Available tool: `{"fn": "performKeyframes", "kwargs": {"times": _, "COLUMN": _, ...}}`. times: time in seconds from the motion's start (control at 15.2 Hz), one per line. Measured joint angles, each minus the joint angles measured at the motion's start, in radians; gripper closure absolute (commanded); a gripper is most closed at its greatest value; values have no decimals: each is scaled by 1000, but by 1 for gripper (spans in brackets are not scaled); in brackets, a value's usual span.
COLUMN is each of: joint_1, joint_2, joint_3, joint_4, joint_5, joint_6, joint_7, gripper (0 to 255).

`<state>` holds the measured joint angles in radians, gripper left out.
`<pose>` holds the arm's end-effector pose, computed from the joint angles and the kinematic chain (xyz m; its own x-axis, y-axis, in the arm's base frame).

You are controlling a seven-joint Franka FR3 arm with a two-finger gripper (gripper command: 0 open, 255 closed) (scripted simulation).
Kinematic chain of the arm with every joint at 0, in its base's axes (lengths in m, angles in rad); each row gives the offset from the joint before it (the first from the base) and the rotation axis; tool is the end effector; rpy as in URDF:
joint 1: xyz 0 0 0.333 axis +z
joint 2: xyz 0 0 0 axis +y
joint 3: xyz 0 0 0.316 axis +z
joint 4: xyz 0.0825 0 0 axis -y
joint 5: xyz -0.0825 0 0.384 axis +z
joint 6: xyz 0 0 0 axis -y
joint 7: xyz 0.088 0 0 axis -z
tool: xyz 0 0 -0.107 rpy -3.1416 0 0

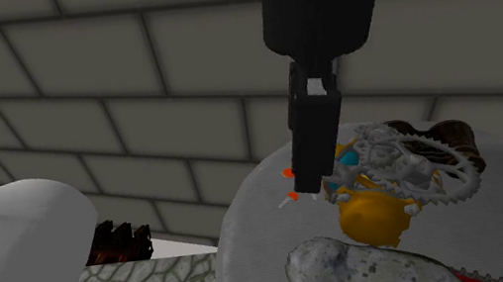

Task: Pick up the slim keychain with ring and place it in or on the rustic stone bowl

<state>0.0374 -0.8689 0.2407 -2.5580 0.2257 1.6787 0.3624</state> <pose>0.2765 0.1122 0.5198 0.9801 -0.1951 -0.0357 -0.1962 -0.9801 -0.0300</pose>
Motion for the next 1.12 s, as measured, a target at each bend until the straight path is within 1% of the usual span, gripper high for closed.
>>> {"fn": "performKeyframes", "kwargs": {"times": 0.26, "joint_1": 19, "joint_2": 12, "joint_3": 109, "joint_4": -59, "joint_5": 77, "joint_6": 88, "joint_7": 130, "gripper": 0}}
{"fn": "performKeyframes", "kwargs": {"times": 0.53, "joint_1": 29, "joint_2": 76, "joint_3": 236, "joint_4": -73, "joint_5": 151, "joint_6": 188, "joint_7": 270, "gripper": 0}}
{"fn": "performKeyframes", "kwargs": {"times": 0.73, "joint_1": 26, "joint_2": 143, "joint_3": 335, "joint_4": -77, "joint_5": 197, "joint_6": 275, "joint_7": 373, "gripper": 0}}
{"fn": "performKeyframes", "kwargs": {"times": 0.92, "joint_1": 7, "joint_2": 227, "joint_3": 438, "joint_4": -59, "joint_5": 225, "joint_6": 359, "joint_7": 479, "gripper": 0}}
{"fn": "performKeyframes", "kwargs": {"times": 1.12, "joint_1": -40, "joint_2": 335, "joint_3": 549, "joint_4": -26, "joint_5": 224, "joint_6": 453, "joint_7": 590, "gripper": 0}}
